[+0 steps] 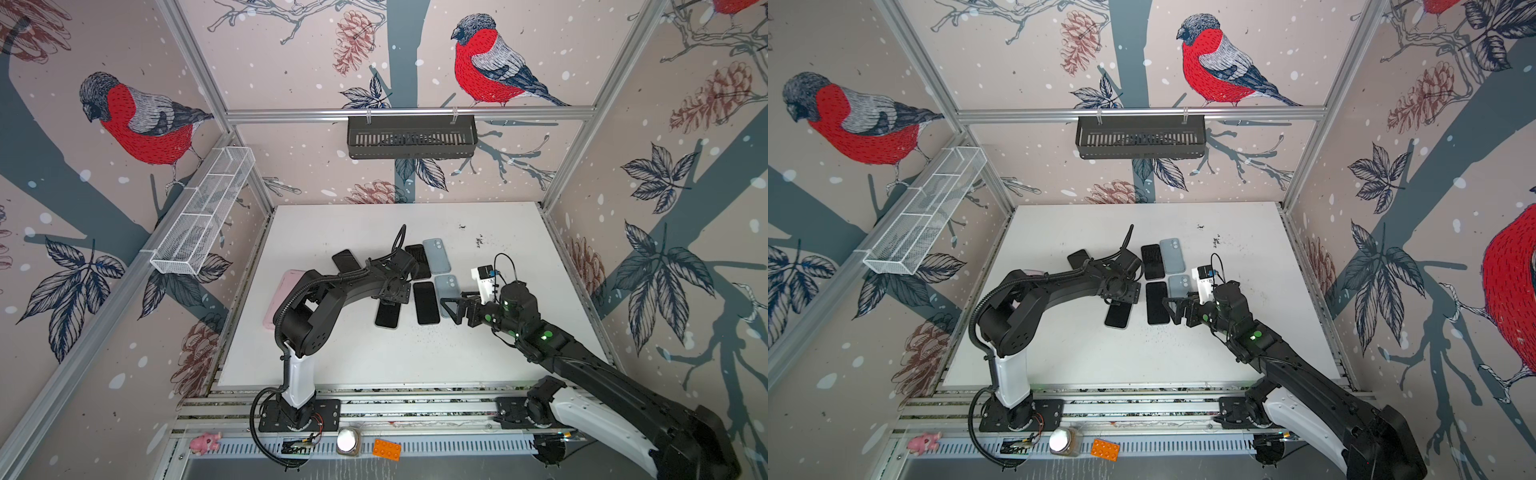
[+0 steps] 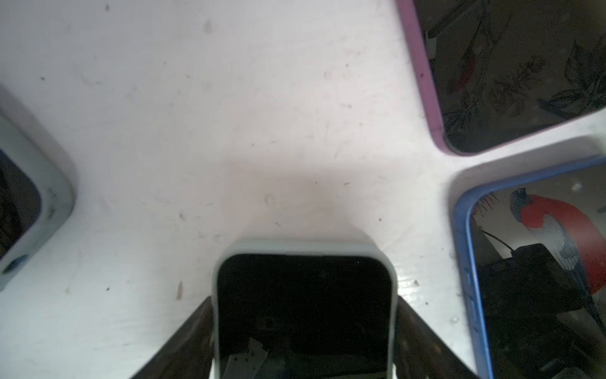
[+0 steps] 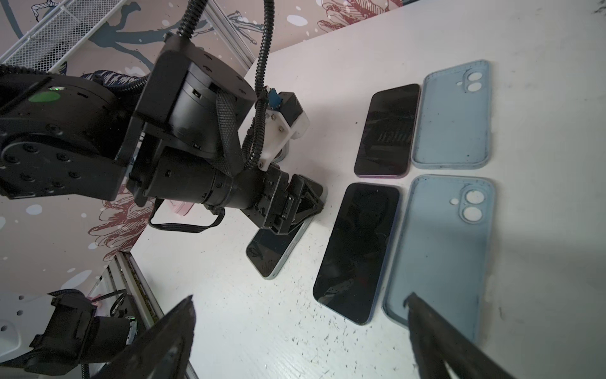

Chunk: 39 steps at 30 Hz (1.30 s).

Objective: Take the phone out of the phone case
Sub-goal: Pick up the phone from the center of the table.

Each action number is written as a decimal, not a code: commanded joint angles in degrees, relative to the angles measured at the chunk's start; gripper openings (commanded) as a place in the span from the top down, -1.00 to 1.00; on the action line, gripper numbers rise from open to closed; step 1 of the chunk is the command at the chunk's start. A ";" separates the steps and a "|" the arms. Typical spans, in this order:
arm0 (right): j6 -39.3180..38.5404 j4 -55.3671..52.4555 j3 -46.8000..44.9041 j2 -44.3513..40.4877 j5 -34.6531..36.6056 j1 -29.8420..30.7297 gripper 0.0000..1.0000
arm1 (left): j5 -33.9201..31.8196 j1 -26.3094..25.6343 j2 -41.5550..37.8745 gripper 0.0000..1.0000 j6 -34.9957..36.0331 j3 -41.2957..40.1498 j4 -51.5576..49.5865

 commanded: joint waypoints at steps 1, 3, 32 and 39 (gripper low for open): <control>1.03 4.43 -0.77 1.22 -3.03 0.39 -1.00 | 2.82 1.07 -1.37 -0.18 0.89 -1.33 -4.85; 1.63 5.90 -1.42 2.14 -3.27 0.94 -1.00 | 4.91 1.92 -2.70 -0.14 1.18 -2.23 -3.80; 5.17 30.91 -4.67 23.83 -7.60 9.36 -0.96 | 15.83 4.09 -11.81 0.02 2.69 -3.24 -2.13; 8.41 41.48 -1.55 36.36 -9.98 11.18 -0.84 | 17.53 4.05 -13.48 0.04 2.26 -4.15 -1.23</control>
